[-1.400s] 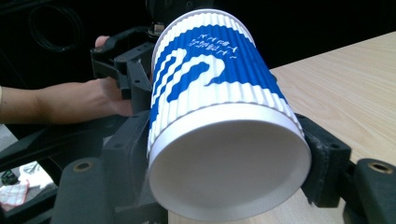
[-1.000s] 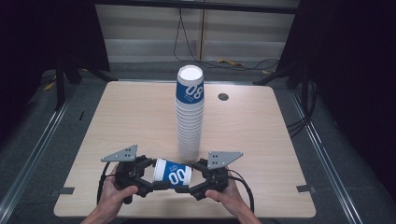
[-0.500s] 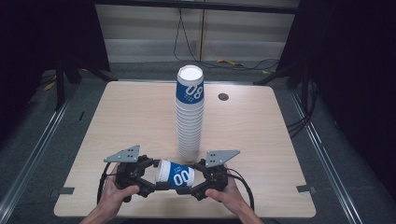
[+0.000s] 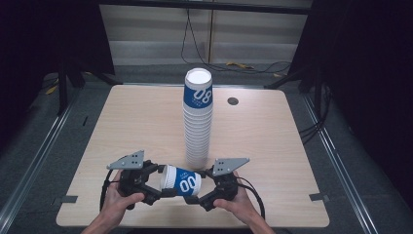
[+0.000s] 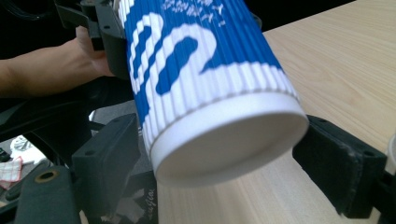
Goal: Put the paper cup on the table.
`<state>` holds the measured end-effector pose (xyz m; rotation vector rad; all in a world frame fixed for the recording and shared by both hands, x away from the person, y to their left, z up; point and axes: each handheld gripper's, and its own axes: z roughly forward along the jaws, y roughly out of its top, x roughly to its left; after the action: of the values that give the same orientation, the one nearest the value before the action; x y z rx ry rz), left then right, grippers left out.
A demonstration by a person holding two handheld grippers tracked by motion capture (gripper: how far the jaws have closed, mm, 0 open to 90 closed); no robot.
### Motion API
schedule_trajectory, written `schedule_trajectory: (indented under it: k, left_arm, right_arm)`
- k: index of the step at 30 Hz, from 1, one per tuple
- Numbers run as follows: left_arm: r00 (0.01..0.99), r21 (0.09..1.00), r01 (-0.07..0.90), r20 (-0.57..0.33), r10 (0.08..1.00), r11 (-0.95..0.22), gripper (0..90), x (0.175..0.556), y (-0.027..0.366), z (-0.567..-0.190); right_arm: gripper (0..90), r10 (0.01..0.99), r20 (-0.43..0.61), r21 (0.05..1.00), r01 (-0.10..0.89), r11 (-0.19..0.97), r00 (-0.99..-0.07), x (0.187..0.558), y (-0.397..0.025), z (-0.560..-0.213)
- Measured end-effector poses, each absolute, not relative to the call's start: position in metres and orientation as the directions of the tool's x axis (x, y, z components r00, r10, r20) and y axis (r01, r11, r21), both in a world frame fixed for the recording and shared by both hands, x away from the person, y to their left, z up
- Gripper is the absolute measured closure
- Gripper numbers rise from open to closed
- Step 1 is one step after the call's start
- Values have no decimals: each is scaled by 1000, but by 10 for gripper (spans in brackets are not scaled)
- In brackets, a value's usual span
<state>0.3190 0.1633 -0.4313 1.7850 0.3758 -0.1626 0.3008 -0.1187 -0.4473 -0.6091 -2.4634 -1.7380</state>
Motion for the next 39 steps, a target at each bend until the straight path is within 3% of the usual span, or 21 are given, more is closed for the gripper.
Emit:
schedule_trajectory:
  k: [20,39]
  left_arm:
    - [898,909,338,-234,373,-243,172,321,181,-429]
    - [837,850,407,-200,509,-334,173,334,203,-415]
  right_arm:
    - [167,341,232,870,351,346,-911,304,-120,-451]
    - [171,526,194,863,400,310,-828,291,-167,-440]
